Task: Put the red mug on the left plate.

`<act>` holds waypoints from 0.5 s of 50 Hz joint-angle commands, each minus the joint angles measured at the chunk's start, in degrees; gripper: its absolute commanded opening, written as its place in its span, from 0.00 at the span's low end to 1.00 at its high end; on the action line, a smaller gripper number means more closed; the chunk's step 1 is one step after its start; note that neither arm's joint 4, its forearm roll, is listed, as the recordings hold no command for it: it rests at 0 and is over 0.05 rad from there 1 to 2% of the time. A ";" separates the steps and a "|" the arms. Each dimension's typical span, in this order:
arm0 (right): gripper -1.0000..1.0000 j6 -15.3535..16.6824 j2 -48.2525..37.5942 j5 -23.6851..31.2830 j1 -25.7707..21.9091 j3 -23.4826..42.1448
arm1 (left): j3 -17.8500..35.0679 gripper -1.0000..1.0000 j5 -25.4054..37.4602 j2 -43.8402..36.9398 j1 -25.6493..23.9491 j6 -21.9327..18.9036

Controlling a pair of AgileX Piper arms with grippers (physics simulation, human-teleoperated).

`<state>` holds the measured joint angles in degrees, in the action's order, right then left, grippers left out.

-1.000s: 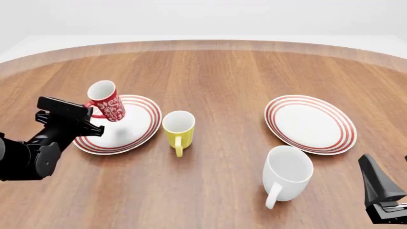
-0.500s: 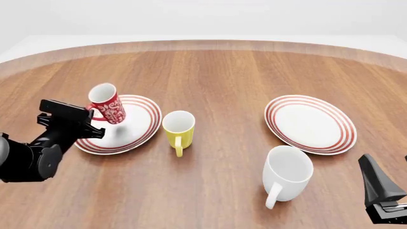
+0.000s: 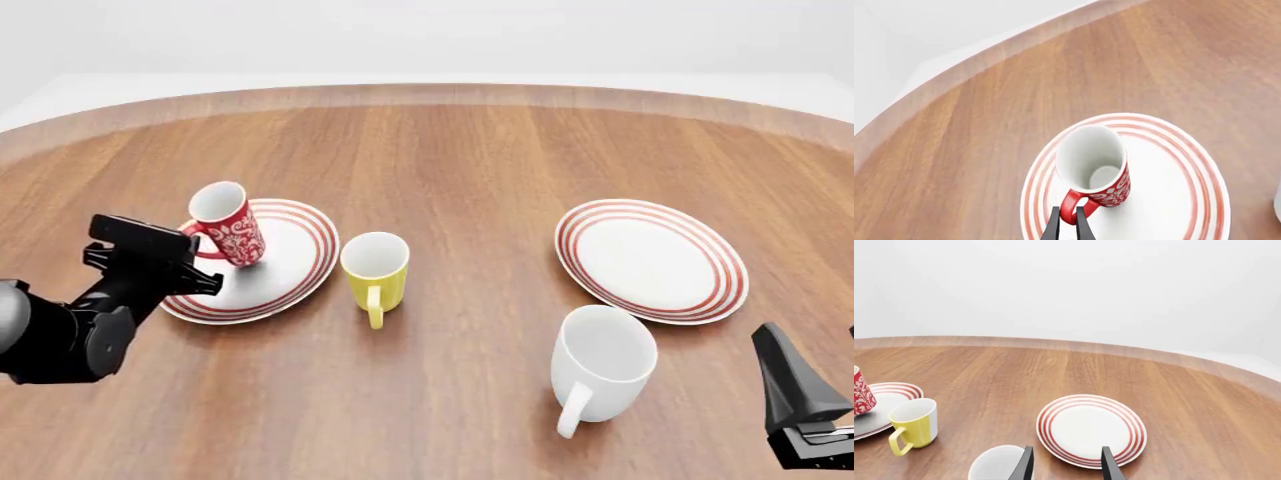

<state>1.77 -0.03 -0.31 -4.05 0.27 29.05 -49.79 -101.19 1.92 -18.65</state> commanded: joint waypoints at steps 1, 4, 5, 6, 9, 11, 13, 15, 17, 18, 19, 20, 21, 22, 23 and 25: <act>1.00 -0.01 0.00 0.05 -0.01 0.04 | 0.51 0.00 -0.31 -0.67 0.10 -0.64; 1.00 0.00 0.00 -0.07 -0.01 -0.08 | 0.41 0.00 -0.48 -0.75 -0.04 -0.79; 1.00 0.01 0.00 0.30 -0.02 0.28 | 0.36 0.00 -0.49 -0.72 -0.13 -0.75; 1.00 0.00 0.00 0.09 -0.02 0.09 | 0.35 0.00 -0.48 -0.72 -0.13 -0.75; 1.00 0.01 0.00 -0.09 -0.03 -0.09 | 0.34 0.00 -0.48 -0.73 -0.10 -0.82; 1.00 -0.01 0.00 -0.07 -0.02 -0.06 | 0.38 0.00 -0.47 -0.77 -0.09 -0.88; 1.00 0.01 0.00 -0.09 -0.04 -0.07 | 0.41 0.00 -0.46 -0.78 -0.19 -0.82; 1.00 0.00 0.00 -0.08 -0.04 -0.06 | 0.32 0.00 -0.60 -0.79 -0.38 -0.88; 1.00 0.01 0.00 -0.10 -0.06 -0.06 | 0.27 0.00 -0.82 -0.96 -0.57 -1.03; 1.00 0.01 0.00 -0.11 -0.06 -0.06 | 0.31 0.00 -0.80 -1.01 -0.59 -0.99; 1.00 0.00 0.00 -0.12 -0.05 -0.06 | 0.37 0.00 -0.87 -1.19 -0.55 -1.10; 1.00 0.01 0.01 -0.11 -0.05 -0.04 | 0.36 0.00 -0.90 -1.22 -0.56 -1.17; 1.00 0.01 0.01 -0.11 -0.06 -0.04 | 0.38 0.00 -0.93 -1.29 -0.57 -1.27; 1.00 0.00 0.01 -0.11 -0.07 -0.02 | 0.42 0.00 -0.86 -1.26 -0.56 -1.20; 1.00 0.00 0.01 -0.11 -0.07 -0.02 | 0.42 0.00 -0.86 -1.26 -0.56 -1.20; 1.00 0.02 0.01 -0.11 -0.10 0.00 | 0.47 0.00 -0.84 -1.35 -0.70 -1.32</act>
<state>1.77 -0.03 -0.39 -4.11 0.23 29.26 -50.39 -102.31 1.51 -19.29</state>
